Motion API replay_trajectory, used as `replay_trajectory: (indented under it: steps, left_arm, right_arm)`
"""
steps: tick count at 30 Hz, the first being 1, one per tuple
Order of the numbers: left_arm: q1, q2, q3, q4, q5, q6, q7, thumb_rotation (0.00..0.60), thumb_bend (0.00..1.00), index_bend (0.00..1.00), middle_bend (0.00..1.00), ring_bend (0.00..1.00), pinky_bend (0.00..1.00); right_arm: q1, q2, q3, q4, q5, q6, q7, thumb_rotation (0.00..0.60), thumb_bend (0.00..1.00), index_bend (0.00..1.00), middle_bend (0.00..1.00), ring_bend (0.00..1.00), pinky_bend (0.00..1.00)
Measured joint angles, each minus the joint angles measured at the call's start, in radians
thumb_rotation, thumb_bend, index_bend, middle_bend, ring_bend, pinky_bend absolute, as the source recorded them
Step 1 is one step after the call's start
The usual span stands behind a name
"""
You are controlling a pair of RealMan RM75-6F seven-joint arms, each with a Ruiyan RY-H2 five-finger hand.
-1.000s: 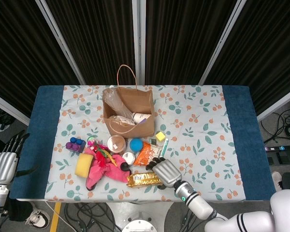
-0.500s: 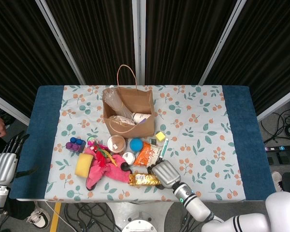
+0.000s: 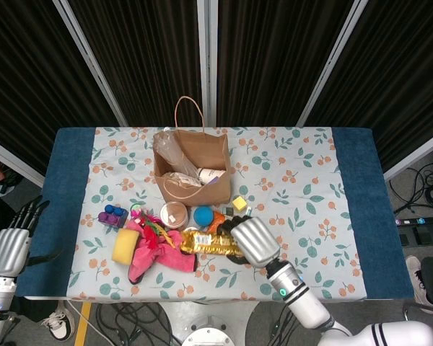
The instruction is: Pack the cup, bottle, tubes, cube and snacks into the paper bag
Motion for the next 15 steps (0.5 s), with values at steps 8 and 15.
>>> replay_trajectory:
  steps: [8, 15]
  left_arm:
    - [-0.006, 0.003, 0.007, -0.028, 0.02, 0.002, 0.019, 0.6, 0.05, 0.11, 0.1, 0.06, 0.16]
    - [-0.012, 0.012, 0.011, -0.041, 0.026, -0.003, 0.024, 0.6, 0.05, 0.11, 0.1, 0.06, 0.16]
  right_arm:
    - [0.064, 0.143, 0.285, -0.118, 0.074, 0.054, -0.007, 0.6, 0.23, 0.59, 0.5, 0.41, 0.52]
    - [0.217, 0.173, 0.453, -0.025, 0.259, 0.055, -0.046, 0.6, 0.24, 0.59, 0.5, 0.41, 0.52]
